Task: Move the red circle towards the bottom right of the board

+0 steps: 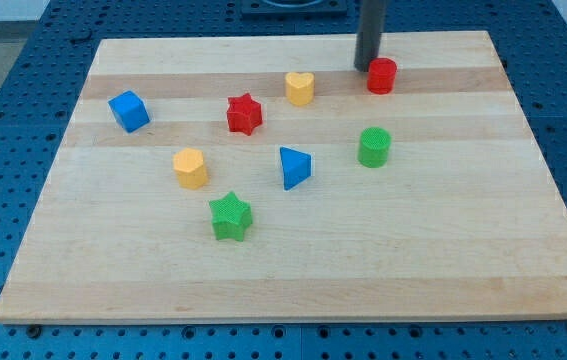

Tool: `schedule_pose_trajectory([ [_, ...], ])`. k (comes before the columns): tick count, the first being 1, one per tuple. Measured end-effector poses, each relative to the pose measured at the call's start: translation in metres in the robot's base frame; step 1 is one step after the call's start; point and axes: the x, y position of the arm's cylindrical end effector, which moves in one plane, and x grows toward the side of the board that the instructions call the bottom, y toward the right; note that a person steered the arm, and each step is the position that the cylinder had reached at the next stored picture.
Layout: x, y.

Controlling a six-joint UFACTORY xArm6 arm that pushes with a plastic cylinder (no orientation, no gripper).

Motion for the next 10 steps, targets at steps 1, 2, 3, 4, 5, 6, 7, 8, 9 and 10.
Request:
schedule_pose_trajectory([
  [1, 0.005, 0.032],
  [2, 0.021, 0.03],
  [3, 0.017, 0.025],
  [4, -0.012, 0.021],
  [5, -0.005, 0.004],
  [6, 0.013, -0.003],
  [7, 0.02, -0.017],
  [8, 0.028, -0.027],
  [9, 0.043, -0.024],
  [10, 0.055, 0.016],
])
